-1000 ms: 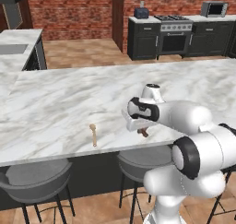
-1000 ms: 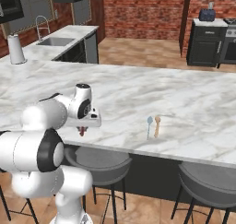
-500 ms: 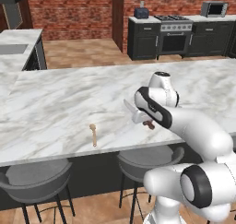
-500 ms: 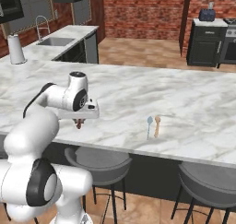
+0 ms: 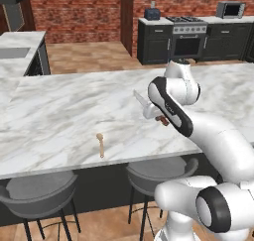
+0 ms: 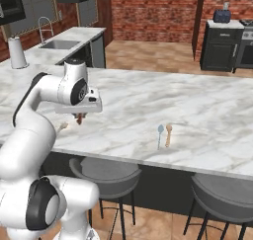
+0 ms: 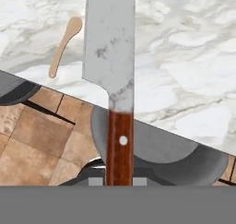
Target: Pick up the metallic utensils from the counter and place them in the open drawer. Make sure not to pick up any wooden utensils.
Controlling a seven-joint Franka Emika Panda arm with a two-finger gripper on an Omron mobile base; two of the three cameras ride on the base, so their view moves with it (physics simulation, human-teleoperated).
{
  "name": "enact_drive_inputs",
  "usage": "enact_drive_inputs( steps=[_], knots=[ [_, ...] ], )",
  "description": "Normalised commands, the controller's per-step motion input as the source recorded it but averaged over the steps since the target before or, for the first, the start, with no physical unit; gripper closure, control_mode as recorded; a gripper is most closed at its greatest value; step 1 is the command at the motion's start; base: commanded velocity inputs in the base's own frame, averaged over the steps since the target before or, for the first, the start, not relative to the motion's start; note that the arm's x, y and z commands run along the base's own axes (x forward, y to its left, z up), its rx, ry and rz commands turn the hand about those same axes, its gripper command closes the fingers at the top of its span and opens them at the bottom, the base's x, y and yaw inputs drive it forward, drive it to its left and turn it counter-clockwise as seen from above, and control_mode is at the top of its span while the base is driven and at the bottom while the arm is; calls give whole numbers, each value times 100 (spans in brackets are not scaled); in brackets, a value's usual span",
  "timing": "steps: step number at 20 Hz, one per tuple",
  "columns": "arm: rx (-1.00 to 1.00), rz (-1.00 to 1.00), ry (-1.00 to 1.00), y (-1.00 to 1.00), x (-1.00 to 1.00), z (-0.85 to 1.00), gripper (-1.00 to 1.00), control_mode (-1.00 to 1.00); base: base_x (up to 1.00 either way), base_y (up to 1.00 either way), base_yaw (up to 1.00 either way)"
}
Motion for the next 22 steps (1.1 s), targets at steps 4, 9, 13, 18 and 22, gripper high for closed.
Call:
enact_drive_inputs(
  steps=[4,9,13,18,22],
  knots=[
    [0,0,-9,1,-53,64,100,-100,0,0,0],
    [0,0,-16,1,-87,49,100,-100,0,0,0],
    [0,0,-27,0,-90,40,100,-100,0,0,0],
    [0,0,-14,0,-15,44,100,100,-5,0,0],
    [0,0,0,0,0,0,100,100,-53,-24,0]
  ],
)
